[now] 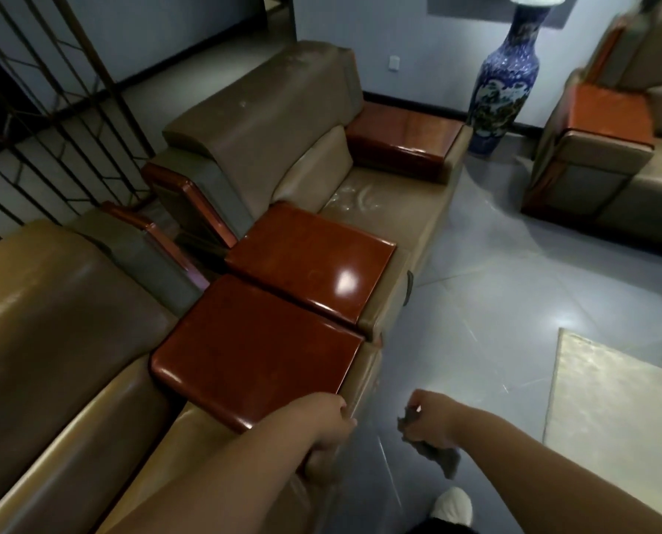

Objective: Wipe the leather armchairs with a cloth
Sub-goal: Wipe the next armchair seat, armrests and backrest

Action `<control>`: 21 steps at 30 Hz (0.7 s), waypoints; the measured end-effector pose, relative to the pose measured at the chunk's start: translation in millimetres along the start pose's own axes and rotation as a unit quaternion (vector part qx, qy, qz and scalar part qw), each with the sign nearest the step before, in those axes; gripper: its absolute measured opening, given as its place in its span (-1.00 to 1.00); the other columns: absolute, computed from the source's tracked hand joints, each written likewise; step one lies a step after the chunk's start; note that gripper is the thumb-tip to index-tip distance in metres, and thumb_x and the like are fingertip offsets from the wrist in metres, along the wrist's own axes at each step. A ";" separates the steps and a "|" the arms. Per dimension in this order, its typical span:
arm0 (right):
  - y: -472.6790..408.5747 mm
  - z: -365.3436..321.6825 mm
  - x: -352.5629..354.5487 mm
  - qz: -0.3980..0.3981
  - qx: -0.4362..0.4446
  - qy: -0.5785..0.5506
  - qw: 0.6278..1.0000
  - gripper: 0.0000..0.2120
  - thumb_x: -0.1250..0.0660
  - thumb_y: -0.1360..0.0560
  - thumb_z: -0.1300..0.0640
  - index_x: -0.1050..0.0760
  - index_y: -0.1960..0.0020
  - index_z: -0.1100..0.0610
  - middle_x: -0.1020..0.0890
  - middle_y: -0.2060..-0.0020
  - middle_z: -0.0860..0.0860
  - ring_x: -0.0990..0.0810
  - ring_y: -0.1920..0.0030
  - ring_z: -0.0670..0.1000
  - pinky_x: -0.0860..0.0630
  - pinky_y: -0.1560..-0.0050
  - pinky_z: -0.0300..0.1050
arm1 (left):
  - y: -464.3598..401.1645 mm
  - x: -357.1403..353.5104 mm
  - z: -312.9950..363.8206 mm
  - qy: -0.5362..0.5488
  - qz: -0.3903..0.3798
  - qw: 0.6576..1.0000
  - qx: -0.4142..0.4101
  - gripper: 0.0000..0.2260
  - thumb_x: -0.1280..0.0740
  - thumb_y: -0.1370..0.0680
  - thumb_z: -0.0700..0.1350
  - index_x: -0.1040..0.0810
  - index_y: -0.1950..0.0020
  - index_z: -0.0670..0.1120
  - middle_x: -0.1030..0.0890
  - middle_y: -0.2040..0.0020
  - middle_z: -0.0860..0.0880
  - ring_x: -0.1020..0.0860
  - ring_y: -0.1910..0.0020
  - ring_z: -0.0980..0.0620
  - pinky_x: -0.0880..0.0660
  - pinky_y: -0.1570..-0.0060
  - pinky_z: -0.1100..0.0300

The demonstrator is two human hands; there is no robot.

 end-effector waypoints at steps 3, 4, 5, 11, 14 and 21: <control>-9.2 37.3 54.2 0.006 0.015 -0.040 0.999 -0.77 -0.51 -0.48 -0.03 -0.54 -0.08 -0.05 -0.73 0.10 -0.01 -0.74 0.11 0.01 -0.69 0.01 -0.06 | -27.8 14.7 59.6 0.012 0.016 1.000 0.003 -0.53 -0.25 -0.64 0.24 -0.47 -0.51 0.10 -0.55 -0.42 -0.07 -0.55 -0.31 -0.14 -0.53 -0.28 -0.07; -12.4 50.1 76.7 0.010 0.016 -0.063 0.998 -0.79 -0.50 -0.50 -0.01 -0.55 -0.08 -0.03 -0.74 0.11 0.02 -0.75 0.12 0.04 -0.70 0.02 -0.04 | -39.1 21.4 77.1 0.012 0.017 1.000 0.006 -0.53 -0.24 -0.65 0.23 -0.46 -0.52 0.09 -0.54 -0.44 -0.09 -0.54 -0.34 -0.16 -0.51 -0.31 -0.08; -13.4 64.2 99.8 0.018 0.018 -0.080 0.996 -0.82 -0.49 -0.51 0.01 -0.55 -0.07 -0.01 -0.75 0.11 0.04 -0.74 0.14 0.05 -0.71 0.04 -0.03 | -49.4 27.5 94.8 0.008 0.015 1.000 0.008 -0.52 -0.24 -0.66 0.21 -0.44 -0.54 0.08 -0.52 -0.47 -0.11 -0.52 -0.39 -0.18 -0.49 -0.35 -0.08; -23.7 128.4 221.7 0.035 0.043 -0.105 0.993 -0.90 -0.43 -0.55 0.06 -0.59 -0.01 0.07 -0.75 0.22 0.03 -0.68 0.36 -0.06 -0.59 0.33 -0.20 | -102.2 65.2 178.9 0.044 0.035 0.997 0.048 -0.50 -0.23 -0.68 0.19 -0.36 -0.62 0.10 -0.38 -0.61 -0.10 -0.40 -0.55 -0.14 -0.41 -0.48 -0.07; -42.0 137.0 273.6 0.074 0.063 -0.134 0.986 -0.92 -0.41 -0.56 0.08 -0.57 -0.02 0.08 -0.74 0.26 0.03 -0.65 0.42 -0.07 -0.55 0.40 -0.22 | -123.7 83.7 210.1 0.052 0.040 0.996 0.056 -0.51 -0.22 -0.68 0.20 -0.38 -0.60 0.13 -0.47 -0.55 -0.07 -0.49 -0.46 -0.12 -0.48 -0.43 -0.10; -97.9 120.1 361.4 0.098 0.100 -0.080 0.987 -0.84 -0.28 -0.61 0.02 -0.57 -0.03 0.09 -0.68 0.19 -0.03 -0.63 0.22 -0.07 -0.46 0.29 -0.27 | -193.7 152.6 237.7 -0.006 0.047 0.996 0.076 -0.45 -0.18 -0.68 0.23 -0.34 -0.64 0.06 -0.43 -0.59 -0.06 -0.42 -0.53 -0.12 -0.40 -0.47 -0.05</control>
Point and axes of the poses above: each hand's wrist, its own y-axis away from the middle knuckle, its own x-axis out of the back of the hand, z = x × y, the point moved 8 cm from there along -y, towards the middle knuckle
